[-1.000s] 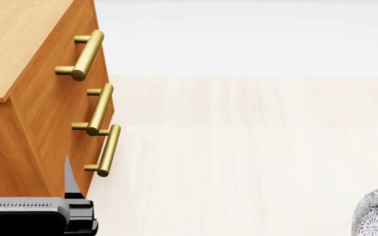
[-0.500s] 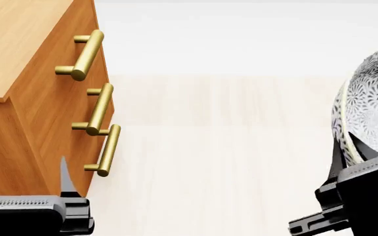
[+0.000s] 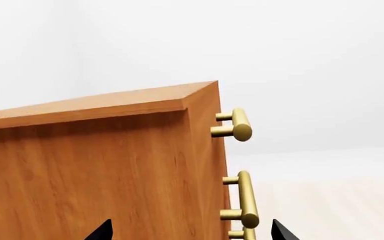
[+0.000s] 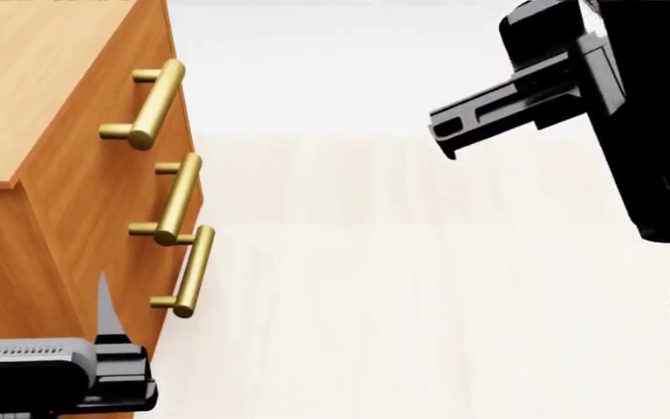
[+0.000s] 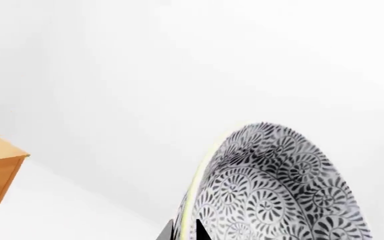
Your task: Close the top drawer of the cabinet and put the bowl on top of it.
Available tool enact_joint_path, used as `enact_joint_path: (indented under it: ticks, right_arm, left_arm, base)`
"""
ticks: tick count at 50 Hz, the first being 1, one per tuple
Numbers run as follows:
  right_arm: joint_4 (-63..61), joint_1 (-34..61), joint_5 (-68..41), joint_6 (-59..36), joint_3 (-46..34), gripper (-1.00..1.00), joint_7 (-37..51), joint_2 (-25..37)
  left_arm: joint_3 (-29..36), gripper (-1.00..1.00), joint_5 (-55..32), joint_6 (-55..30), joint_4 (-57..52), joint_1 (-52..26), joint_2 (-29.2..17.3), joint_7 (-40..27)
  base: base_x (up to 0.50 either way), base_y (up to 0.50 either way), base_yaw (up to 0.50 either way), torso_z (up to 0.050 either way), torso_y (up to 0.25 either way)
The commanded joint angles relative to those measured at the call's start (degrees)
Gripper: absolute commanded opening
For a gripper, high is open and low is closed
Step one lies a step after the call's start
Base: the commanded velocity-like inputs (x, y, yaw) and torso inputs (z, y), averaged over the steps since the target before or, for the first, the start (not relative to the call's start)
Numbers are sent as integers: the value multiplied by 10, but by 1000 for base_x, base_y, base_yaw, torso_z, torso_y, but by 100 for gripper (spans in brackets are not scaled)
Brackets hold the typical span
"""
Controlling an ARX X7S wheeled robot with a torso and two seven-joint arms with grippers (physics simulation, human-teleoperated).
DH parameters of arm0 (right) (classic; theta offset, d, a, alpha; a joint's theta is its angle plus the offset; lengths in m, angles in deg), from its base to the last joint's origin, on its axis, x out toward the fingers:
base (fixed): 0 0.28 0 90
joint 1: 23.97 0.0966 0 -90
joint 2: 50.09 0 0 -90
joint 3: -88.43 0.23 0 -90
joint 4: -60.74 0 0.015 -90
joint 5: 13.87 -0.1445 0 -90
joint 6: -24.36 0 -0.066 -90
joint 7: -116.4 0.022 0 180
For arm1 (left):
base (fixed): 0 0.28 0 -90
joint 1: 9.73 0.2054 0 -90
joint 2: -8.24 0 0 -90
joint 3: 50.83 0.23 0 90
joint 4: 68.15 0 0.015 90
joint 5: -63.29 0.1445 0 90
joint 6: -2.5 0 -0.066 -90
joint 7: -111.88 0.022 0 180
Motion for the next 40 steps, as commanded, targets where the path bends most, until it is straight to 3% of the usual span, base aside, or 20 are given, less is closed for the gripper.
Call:
enact_joint_path:
  ticks: [1, 33, 40]
  right_arm:
    - [51, 76, -30, -46, 42, -100, -9, -79]
    - [253, 145, -32, -41, 97, -100, -67, -294]
    - [299, 148, -16, -37, 94, -100, -93, -343]
  left_arm:
    - [-11, 100, -15, -3, -5, 0, 1, 3]
    - [-14, 100, -24, -6, 1, -7, 0, -3]
    - [-13, 100, -17, 3, -1, -9, -8, -5]
  base:
    - [0, 0, 0, 10, 236]
    - [0, 0, 0, 9, 248]
    - [0, 0, 0, 2, 36]
